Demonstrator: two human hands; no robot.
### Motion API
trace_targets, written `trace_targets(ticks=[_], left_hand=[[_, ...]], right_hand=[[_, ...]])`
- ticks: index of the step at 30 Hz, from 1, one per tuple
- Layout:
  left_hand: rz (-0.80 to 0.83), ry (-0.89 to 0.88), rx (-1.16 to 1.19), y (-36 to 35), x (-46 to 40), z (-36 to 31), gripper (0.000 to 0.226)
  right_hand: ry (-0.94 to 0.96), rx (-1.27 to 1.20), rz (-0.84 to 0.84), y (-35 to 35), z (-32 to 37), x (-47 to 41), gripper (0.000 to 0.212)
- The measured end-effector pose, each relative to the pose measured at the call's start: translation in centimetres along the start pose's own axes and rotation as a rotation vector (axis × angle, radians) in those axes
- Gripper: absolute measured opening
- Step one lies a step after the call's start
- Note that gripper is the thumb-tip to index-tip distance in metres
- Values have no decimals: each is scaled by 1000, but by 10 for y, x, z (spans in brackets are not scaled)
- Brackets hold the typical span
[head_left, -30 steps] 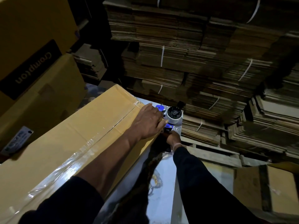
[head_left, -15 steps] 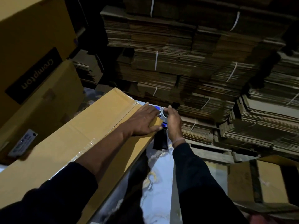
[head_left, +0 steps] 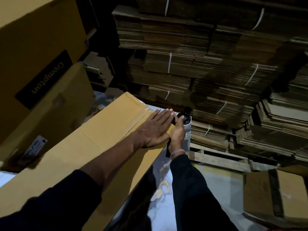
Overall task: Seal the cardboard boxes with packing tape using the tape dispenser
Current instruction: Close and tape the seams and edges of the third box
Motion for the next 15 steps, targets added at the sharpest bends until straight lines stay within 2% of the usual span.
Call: trace_targets(ticks=[2, 3, 4, 6, 8, 9, 12, 15], left_hand=[[-21, -5, 21, 1, 1, 2, 84], [-27, -6, 36, 1, 1, 3, 82], [-29, -6, 54, 2, 2, 5, 79], [-17, 8, 138, 7, 3, 10, 72], [-16, 39, 186, 12, 9, 24, 69], [-29, 57, 164, 13, 13, 33, 69], [-36, 125, 77, 15, 29, 65, 73], [-28, 296, 41, 18, 47, 104, 81]], right_hand=[[-5, 77, 17, 2, -6, -1, 53], [15, 201, 11, 4, -4, 0, 54], [79, 358, 20, 6, 2, -1, 53], [325, 712, 89, 4, 21, 0, 44], [529, 905, 205, -3, 31, -2, 39], [568, 960, 259, -7, 33, -2, 38], [560, 1192, 344, -18, 33, -7, 37], [542, 1361, 379, -24, 38, -7, 40]])
Point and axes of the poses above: each hand's wrist, its own x-axis away from the middle knuckle, its own y-axis out of the back of the hand, z = x × y, the point moved 4 cm from there along -x, towards the middle knuckle, and after that the axes turned 4 degrees about -x, right-handed, at the moved point
